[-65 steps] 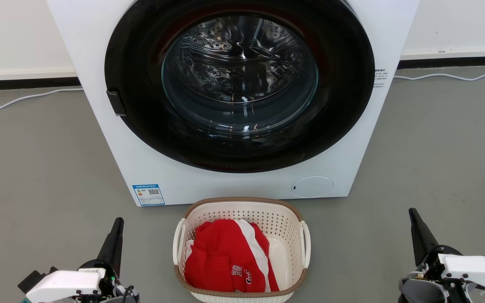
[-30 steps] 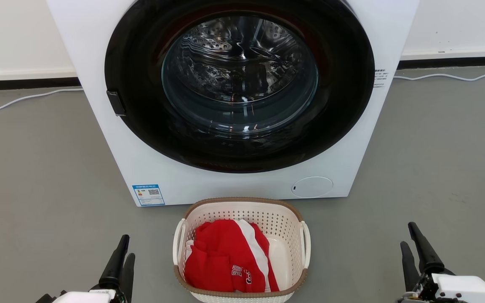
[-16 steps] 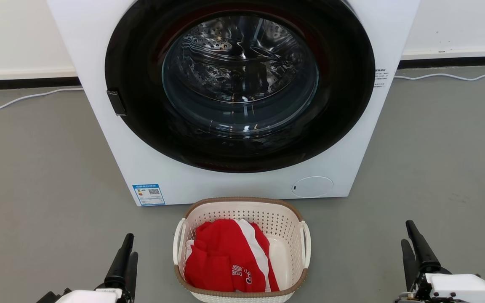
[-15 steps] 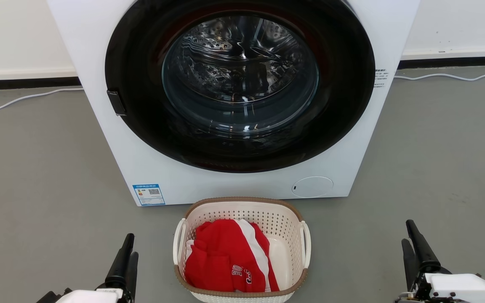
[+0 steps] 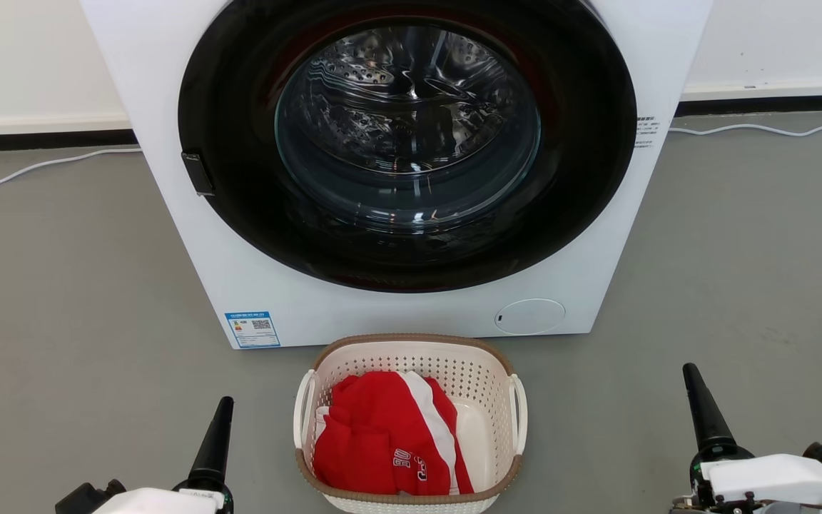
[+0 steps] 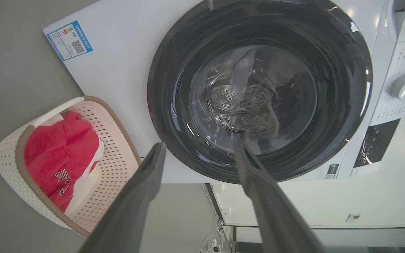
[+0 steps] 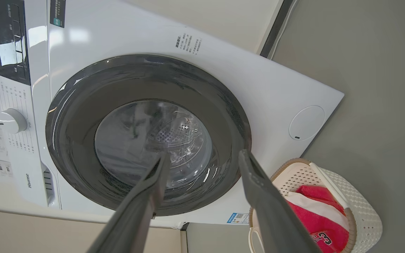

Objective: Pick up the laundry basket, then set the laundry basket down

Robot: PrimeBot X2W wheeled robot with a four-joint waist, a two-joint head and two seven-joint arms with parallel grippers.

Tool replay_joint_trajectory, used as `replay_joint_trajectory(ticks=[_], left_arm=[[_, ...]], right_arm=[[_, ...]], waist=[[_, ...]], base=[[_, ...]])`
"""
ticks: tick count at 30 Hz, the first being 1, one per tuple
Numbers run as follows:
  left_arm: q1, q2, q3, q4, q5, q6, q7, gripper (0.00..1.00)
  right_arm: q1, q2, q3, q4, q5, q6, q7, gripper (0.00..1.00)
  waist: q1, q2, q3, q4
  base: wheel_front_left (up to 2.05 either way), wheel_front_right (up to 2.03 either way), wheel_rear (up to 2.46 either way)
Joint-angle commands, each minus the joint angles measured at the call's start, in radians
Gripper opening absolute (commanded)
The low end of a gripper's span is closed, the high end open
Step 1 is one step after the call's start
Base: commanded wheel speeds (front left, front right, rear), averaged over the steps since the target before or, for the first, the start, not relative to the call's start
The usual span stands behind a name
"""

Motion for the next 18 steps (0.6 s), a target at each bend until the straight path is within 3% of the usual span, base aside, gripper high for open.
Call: replay_joint_trajectory(ticks=[1,18], left_arm=[[-0.043,0.008,0.012,-0.027,0.028,-0.003,-0.009,1.00],[-0.046,0.005,0.009,-0.021,0.281,-0.004,-0.056,1.00]], right_arm=[[-0.014,-0.013,0.010,-0.037,-0.038,0.003,-0.018,1.00],[-0.006,-0.019,0.023,-0.062,-0.346,0.004,-0.064,1.00]], waist=[[-0.0002,-0.0001,0.000,0.000],[-0.0002,-0.0001,-0.005,0.001]], base=[[0.00,0.00,0.00],[0.00,0.00,0.00]])
